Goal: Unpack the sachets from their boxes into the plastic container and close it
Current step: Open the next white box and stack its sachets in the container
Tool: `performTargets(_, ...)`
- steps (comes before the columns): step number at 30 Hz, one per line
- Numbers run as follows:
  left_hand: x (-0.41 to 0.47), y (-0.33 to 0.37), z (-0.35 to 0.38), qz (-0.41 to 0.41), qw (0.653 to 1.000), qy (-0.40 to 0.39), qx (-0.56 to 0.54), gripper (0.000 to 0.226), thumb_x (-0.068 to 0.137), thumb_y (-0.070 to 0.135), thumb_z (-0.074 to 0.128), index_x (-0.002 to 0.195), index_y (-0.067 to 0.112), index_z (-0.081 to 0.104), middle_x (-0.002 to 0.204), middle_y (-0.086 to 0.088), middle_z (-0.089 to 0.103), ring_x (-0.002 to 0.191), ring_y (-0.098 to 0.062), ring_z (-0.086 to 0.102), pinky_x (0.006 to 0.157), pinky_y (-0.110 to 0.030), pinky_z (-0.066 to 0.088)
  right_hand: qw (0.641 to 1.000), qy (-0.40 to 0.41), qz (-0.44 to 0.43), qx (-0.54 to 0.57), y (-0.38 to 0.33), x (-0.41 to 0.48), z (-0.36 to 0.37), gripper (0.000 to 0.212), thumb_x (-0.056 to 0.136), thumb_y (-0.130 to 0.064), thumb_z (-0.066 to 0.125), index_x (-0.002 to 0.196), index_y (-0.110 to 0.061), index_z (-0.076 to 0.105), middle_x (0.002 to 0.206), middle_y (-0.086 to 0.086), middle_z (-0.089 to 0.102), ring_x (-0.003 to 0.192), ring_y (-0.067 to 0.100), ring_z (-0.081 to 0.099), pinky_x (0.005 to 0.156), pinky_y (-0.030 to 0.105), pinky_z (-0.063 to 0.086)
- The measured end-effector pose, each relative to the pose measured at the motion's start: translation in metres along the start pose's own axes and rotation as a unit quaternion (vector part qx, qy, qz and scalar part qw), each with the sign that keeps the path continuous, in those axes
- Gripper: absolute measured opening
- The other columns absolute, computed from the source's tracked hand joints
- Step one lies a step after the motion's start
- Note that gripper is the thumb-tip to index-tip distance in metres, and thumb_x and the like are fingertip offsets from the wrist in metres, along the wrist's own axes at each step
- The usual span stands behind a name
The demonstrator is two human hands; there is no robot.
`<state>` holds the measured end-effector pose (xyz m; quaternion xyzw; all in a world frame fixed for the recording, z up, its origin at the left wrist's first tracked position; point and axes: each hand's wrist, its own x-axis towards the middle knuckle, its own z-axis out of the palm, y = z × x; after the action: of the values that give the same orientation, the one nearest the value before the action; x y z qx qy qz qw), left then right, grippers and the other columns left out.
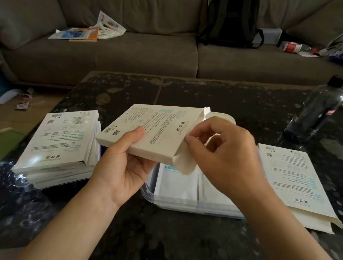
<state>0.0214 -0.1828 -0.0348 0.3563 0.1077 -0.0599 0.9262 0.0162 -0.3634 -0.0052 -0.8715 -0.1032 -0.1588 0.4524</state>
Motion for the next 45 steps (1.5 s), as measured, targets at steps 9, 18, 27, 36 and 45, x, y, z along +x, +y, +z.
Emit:
performTargets(9,0.003,0.002,-0.004,0.039,0.999,0.010,0.010,0.059,0.086,0.016,0.067,0.143,0.018,0.055,0.121,-0.012,0.077,0.106,-0.024,0.077,0.065,-0.031,0.065,0.983,-0.143,0.024,0.114,0.008,0.005,-0.009,0.012,0.080,-0.026,0.081,0.091,-0.030,0.077,0.096,-0.025,0.070,0.085,0.019,0.067,0.076,0.032,0.061)
performTargets(18,0.004,-0.001,-0.003,0.071,0.997,0.032,0.003,0.061,0.085,0.014,0.069,0.144,0.021,0.054,0.121,-0.010,0.077,0.107,-0.023,0.077,0.068,-0.032,0.065,0.995,-0.096,-0.020,0.010,0.014,0.000,0.009,0.015,0.083,-0.035,0.077,0.097,-0.033,0.070,0.097,-0.026,0.063,0.085,0.004,0.059,0.072,0.018,0.056)
performTargets(27,0.004,0.000,-0.004,0.072,0.997,0.041,0.002,0.053,0.091,0.011,0.068,0.142,0.021,0.056,0.121,-0.010,0.077,0.107,-0.022,0.077,0.071,-0.032,0.065,0.995,0.008,-0.077,-0.071,0.017,-0.010,0.034,0.015,0.088,-0.029,0.074,0.079,-0.026,0.063,0.085,-0.011,0.068,0.072,0.010,0.061,0.061,0.022,0.055)
performTargets(36,0.000,0.002,-0.004,0.038,0.997,-0.039,0.051,0.056,0.085,0.012,0.066,0.139,0.023,0.058,0.122,-0.009,0.077,0.110,-0.025,0.076,0.069,-0.033,0.065,0.955,-0.116,0.184,0.204,0.020,0.013,-0.001,0.014,0.095,-0.015,0.066,0.102,-0.022,0.075,0.094,-0.007,0.077,0.052,0.027,0.059,0.046,0.027,0.042)
performTargets(45,-0.002,-0.003,-0.005,0.035,0.992,-0.086,0.082,0.053,0.086,0.007,0.073,0.133,0.028,0.063,0.131,-0.010,0.073,0.119,-0.029,0.072,0.072,-0.035,0.065,0.956,-0.109,0.209,0.176,0.023,0.016,0.001,0.020,0.090,-0.020,0.071,0.108,-0.023,0.064,0.087,-0.010,0.077,0.069,0.033,0.073,0.048,0.023,0.047)
